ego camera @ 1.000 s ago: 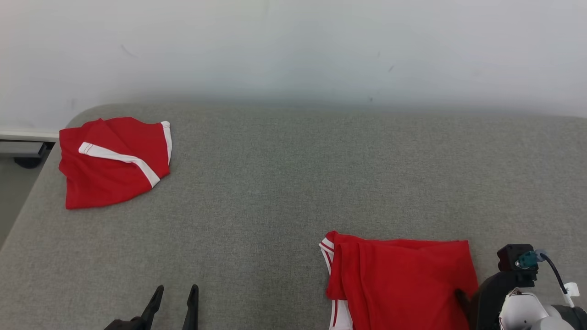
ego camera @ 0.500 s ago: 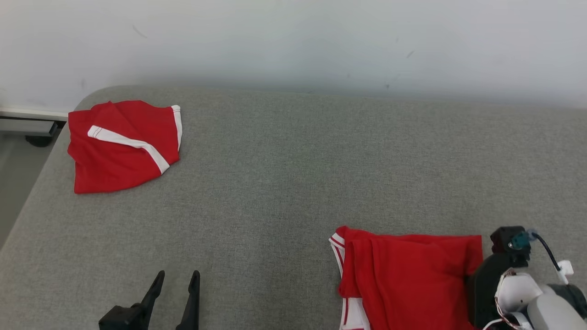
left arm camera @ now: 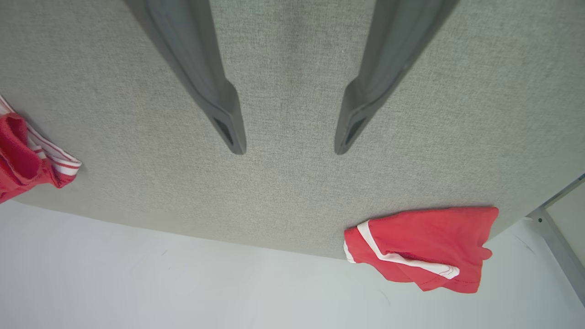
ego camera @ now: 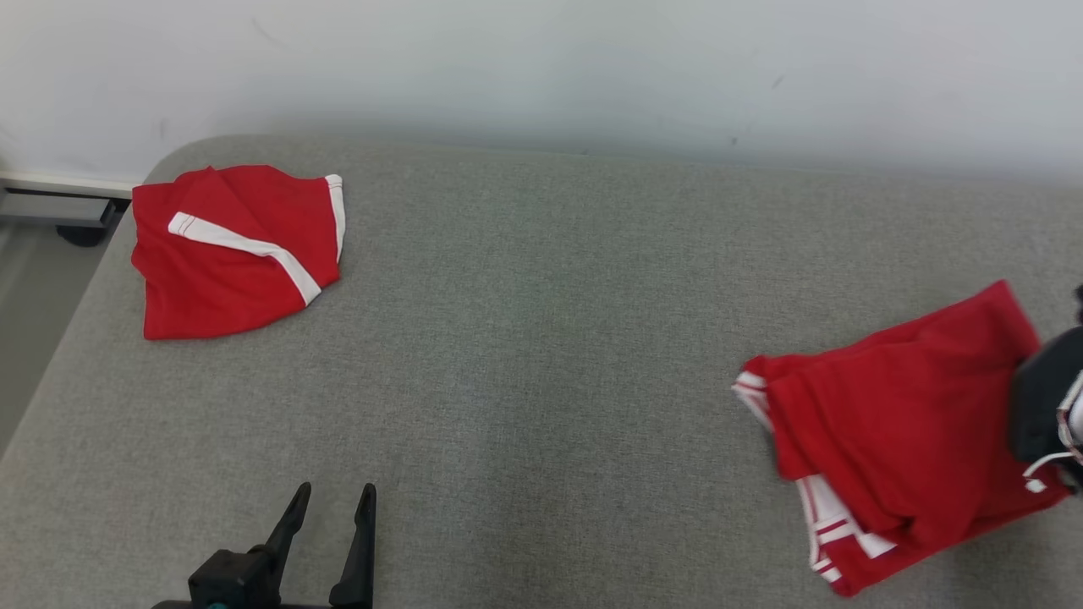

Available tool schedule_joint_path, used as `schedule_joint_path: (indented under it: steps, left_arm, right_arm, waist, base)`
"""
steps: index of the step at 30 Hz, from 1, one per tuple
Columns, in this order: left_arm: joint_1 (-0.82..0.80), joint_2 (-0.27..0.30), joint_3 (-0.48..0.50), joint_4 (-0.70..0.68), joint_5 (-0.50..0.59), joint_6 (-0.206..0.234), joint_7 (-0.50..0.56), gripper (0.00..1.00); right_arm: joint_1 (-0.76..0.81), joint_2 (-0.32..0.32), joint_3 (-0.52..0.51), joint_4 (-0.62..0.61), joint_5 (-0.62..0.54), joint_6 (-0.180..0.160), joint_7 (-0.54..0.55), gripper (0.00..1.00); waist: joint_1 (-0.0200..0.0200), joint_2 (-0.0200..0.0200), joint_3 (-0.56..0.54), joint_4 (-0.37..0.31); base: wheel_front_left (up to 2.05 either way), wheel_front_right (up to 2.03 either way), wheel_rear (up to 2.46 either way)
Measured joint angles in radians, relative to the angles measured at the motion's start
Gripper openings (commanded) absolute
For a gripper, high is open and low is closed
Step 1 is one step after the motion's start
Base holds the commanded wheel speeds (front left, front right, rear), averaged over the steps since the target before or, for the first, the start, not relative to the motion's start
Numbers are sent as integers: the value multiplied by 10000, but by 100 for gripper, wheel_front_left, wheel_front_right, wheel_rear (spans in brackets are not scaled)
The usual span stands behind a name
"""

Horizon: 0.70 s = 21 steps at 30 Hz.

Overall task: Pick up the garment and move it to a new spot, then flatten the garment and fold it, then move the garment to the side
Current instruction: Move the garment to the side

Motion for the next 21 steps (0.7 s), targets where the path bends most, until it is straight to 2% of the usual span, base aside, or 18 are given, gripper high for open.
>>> schedule_joint_path:
  steps: [3,7,12,17,21]
  left_arm:
    - [0,10,4,12,0,0,0,100]
    - [21,36,61,6,0,4,-2,100]
    - [72,69,86,-23,0,15,-4,100]
    - [119,144,176,-100,0,86,-17,100]
    - [119,176,171,-157,19,86,-17,100]
  right_arm:
    - [-8,-376,-318,238,-102,-224,-198,0]
    - [2,-821,-593,552,-201,-349,-477,0]
    - [161,-1384,-848,876,-357,-351,-805,0]
    - [162,-1450,-815,1078,-489,-349,-1083,0]
    - [160,-1841,-828,1172,-621,-337,-1338,0]
  waist:
    - [0,0,45,96]
    - [-1,0,92,166]
    - [-2,0,112,155]
    - [-1,0,125,50]
    - [-1,0,139,-87]
  base:
    - [0,0,0]
    - [0,0,0]
    - [0,0,0]
    - [0,0,0]
    - [0,0,0]
